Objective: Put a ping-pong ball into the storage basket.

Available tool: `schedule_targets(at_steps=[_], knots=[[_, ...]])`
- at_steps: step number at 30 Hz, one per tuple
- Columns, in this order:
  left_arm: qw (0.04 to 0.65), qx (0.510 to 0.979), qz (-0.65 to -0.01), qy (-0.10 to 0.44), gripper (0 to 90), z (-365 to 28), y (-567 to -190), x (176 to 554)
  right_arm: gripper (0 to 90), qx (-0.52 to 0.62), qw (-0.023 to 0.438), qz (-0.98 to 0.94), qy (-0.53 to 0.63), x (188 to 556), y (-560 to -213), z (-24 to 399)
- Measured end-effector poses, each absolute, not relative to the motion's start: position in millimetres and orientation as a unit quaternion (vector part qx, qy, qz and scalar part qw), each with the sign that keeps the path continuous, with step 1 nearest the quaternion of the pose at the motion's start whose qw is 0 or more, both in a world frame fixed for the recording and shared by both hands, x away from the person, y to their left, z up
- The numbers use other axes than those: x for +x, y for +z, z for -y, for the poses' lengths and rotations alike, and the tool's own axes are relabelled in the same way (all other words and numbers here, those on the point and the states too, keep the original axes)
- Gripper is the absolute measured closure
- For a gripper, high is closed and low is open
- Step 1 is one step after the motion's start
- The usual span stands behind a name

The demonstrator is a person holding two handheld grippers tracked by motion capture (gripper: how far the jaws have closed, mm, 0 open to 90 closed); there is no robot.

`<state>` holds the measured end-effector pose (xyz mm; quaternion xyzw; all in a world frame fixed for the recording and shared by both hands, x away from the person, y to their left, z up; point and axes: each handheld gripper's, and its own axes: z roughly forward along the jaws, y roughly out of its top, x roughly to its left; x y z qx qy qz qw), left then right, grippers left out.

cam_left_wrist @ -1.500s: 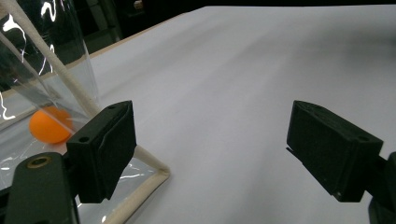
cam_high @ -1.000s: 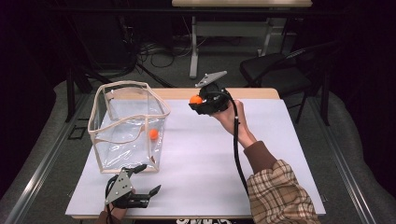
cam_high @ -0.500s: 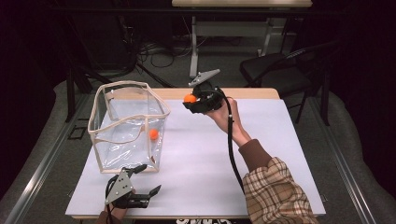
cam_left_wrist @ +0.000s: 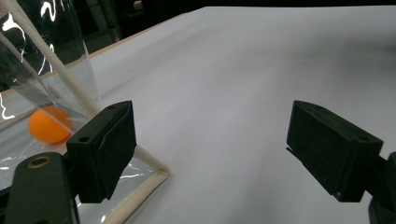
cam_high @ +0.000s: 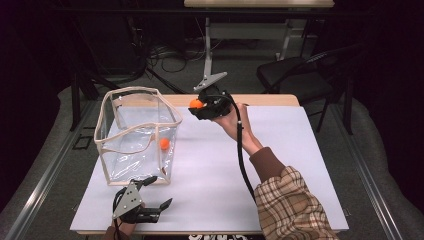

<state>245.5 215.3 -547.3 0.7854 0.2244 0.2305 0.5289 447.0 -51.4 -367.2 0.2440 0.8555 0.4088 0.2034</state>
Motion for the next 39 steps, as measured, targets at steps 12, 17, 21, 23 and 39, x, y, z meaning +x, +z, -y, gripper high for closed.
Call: schedule_targets(at_steps=[12,17,21,23,39], knots=[[0.528,0.786,-0.224,0.231,15.8,-215.5,-547.1,245.3,50.8,0.239,0.204,-0.854,0.414,447.6,-364.4,43.2],[0.528,0.785,-0.225,0.231,15.8,-215.7,-547.0,245.2,50.9,0.237,0.204,-0.855,0.415,447.4,-363.4,40.0],[0.529,0.785,-0.224,0.231,15.8,-215.7,-547.0,245.2,50.8,0.236,0.205,-0.854,0.416,447.2,-363.1,38.0],[0.529,0.785,-0.224,0.231,15.8,-215.6,-547.0,245.2,50.9,0.236,0.205,-0.854,0.416,447.1,-363.3,37.1],[0.530,0.785,-0.225,0.230,15.8,-215.2,-547.2,245.3,50.9,0.231,0.205,-0.852,0.421,446.7,-360.1,29.1]])
